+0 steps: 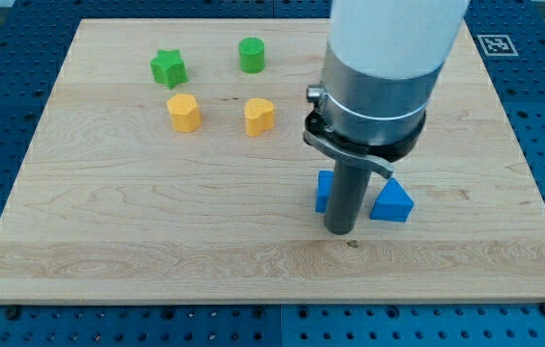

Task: Slightly push the yellow heart towards the yellow hexagon

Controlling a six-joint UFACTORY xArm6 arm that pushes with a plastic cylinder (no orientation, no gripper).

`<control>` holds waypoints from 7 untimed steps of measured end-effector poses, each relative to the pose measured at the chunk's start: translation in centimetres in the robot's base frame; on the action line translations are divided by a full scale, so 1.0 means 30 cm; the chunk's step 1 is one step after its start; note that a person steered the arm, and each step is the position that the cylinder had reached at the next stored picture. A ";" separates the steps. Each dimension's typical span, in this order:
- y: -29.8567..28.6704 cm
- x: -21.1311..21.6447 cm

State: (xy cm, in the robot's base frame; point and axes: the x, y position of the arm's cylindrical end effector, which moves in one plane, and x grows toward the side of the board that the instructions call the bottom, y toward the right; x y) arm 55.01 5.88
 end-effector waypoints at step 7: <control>-0.209 -0.183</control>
State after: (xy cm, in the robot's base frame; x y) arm 49.50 -0.39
